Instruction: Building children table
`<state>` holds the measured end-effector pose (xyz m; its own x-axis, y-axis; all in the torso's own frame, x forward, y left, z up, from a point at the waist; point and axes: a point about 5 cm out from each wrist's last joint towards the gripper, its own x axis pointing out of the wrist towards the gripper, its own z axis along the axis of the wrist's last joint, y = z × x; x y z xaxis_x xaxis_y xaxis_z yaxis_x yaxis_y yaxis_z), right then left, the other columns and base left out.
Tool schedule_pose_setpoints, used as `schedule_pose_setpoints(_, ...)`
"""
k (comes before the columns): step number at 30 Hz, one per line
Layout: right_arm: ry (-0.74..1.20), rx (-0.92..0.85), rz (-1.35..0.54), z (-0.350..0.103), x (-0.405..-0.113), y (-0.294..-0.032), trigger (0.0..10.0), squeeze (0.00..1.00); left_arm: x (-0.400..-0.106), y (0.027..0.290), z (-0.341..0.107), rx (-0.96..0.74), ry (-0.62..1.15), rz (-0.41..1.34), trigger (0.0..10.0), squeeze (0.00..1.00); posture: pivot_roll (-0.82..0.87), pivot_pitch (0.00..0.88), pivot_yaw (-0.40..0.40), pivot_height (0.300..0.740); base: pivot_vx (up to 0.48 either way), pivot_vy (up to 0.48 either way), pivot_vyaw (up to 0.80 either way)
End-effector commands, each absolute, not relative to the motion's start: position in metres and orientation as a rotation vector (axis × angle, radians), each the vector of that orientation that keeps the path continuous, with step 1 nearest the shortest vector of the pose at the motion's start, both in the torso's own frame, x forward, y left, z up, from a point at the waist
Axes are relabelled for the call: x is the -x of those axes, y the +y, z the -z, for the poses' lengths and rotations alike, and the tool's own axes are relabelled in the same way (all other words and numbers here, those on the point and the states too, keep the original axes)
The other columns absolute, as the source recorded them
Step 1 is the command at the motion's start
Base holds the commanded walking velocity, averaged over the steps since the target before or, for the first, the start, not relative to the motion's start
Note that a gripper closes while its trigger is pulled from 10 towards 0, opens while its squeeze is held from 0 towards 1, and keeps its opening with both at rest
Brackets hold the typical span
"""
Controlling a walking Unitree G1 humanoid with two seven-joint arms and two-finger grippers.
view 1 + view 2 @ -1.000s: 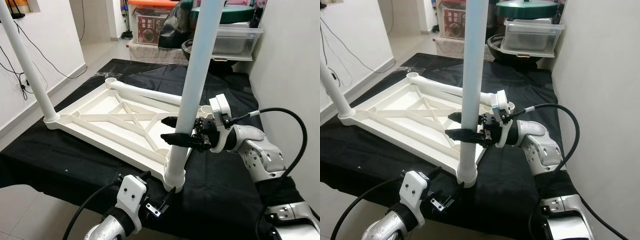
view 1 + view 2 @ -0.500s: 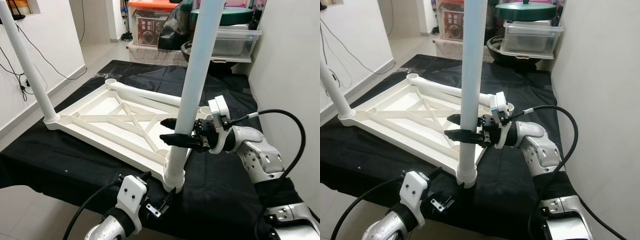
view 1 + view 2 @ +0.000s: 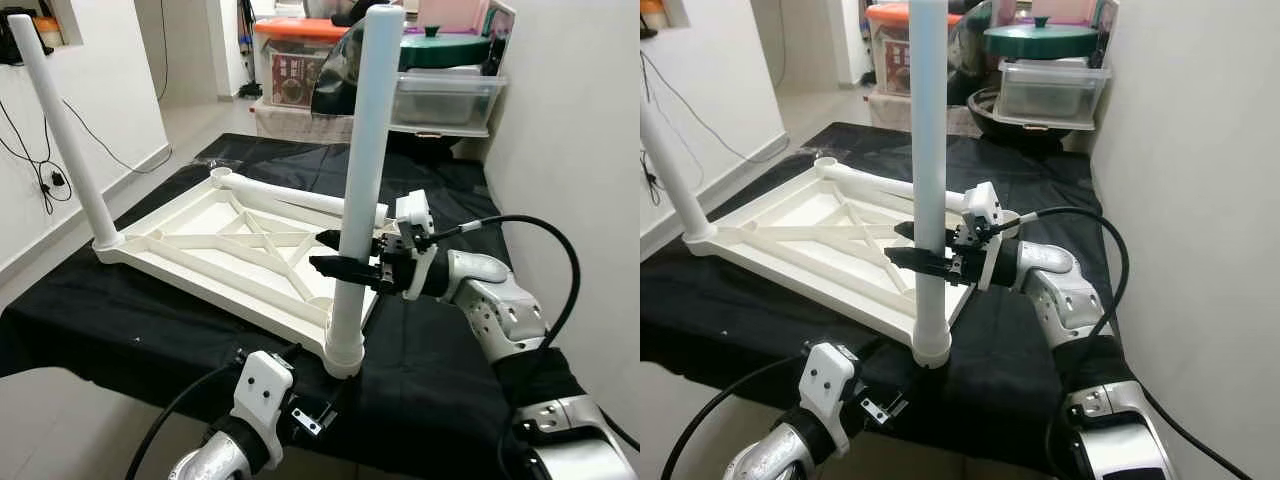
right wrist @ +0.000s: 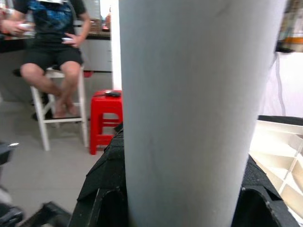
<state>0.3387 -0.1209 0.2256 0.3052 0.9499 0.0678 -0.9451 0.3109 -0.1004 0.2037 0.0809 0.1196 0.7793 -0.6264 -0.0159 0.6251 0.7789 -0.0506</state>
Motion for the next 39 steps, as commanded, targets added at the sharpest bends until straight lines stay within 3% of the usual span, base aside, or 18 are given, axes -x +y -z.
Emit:
schedule_pose_setpoints(1, -0.053, 0.094, -1.193, -0.213, -0.343, -0.126, 0.0, 0.0, -0.203, 0.082, -0.116, 0.038, 0.046, 0.673, 10.0, 0.0, 0.07, 0.04, -0.046, 0.74, 0.0, 0.0, 0.0)
schedule_pose_setpoints(18, 0.003, 0.052, -0.795, -0.2, -0.374, -0.128, 0.0, 0.0, -0.202, 0.081, -0.117, 0.046, 0.045, 0.667, 10.0, 0.0, 0.07, 0.054, -0.053, 0.74, 0.0, 0.0, 0.0)
schedule_pose_setpoints(28, 0.031, 0.002, -0.466, -0.191, -0.39, -0.144, 0.0, 0.0, -0.2, 0.08, -0.119, 0.047, 0.042, 0.667, 10.0, 0.0, 0.06, 0.062, -0.053, 0.74, 0.0, 0.0, 0.0)
schedule_pose_setpoints(39, -0.033, -0.082, -0.461, -0.192, -0.389, -0.147, 0.0, 0.0, -0.199, 0.081, -0.12, 0.048, 0.042, 0.663, 10.0, 0.0, 0.07, 0.075, -0.051, 0.74, 0.0, 0.0, 0.0)
